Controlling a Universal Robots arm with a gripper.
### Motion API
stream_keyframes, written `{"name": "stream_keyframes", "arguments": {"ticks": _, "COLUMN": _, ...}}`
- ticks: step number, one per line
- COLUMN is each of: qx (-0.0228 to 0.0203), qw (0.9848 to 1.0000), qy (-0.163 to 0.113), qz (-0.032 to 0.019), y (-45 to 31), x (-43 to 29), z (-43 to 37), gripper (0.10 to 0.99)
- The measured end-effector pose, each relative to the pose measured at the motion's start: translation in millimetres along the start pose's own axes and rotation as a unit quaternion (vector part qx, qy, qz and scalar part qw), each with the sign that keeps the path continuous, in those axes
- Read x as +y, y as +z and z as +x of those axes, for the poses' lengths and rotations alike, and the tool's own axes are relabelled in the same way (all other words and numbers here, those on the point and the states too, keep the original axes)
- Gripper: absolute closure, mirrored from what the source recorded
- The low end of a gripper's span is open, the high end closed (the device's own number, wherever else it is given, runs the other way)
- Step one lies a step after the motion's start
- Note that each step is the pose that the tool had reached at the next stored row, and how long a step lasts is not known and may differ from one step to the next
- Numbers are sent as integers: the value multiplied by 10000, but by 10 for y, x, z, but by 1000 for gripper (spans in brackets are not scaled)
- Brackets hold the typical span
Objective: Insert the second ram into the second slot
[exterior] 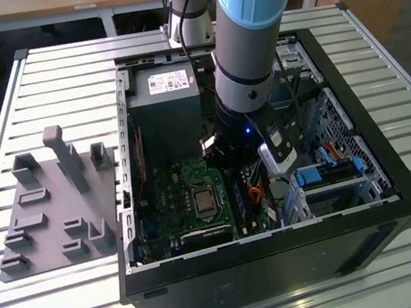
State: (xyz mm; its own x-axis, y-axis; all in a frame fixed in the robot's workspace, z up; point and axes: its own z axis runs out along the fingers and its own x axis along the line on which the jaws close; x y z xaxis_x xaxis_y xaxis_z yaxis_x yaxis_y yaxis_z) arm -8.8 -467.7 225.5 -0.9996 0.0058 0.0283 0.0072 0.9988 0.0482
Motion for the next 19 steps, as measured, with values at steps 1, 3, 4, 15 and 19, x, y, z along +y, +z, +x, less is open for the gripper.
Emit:
{"name": "stream_keyframes", "arguments": {"ticks": 1, "qx": 0, "qw": 10000, "qy": 3, "qz": 0, "y": 0, "x": 0, "z": 0, "gripper": 949}}
{"name": "stream_keyframes", "arguments": {"ticks": 3, "qx": -1, "qw": 10000, "qy": 19, "qz": -1, "y": 5, "x": -1, "z": 0, "gripper": 949}}
{"name": "stream_keyframes", "arguments": {"ticks": 4, "qx": -2, "qw": 10000, "qy": 33, "qz": -2, "y": 11, "x": -2, "z": 0, "gripper": 949}}
{"name": "stream_keyframes", "arguments": {"ticks": 15, "qx": -4, "qw": 9999, "qy": 103, "qz": -3, "y": 38, "x": -29, "z": 0, "gripper": 949}}
{"name": "stream_keyframes", "arguments": {"ticks": 19, "qx": -3, "qw": 9999, "qy": 102, "qz": -3, "y": 51, "x": -32, "z": 0, "gripper": 949}}
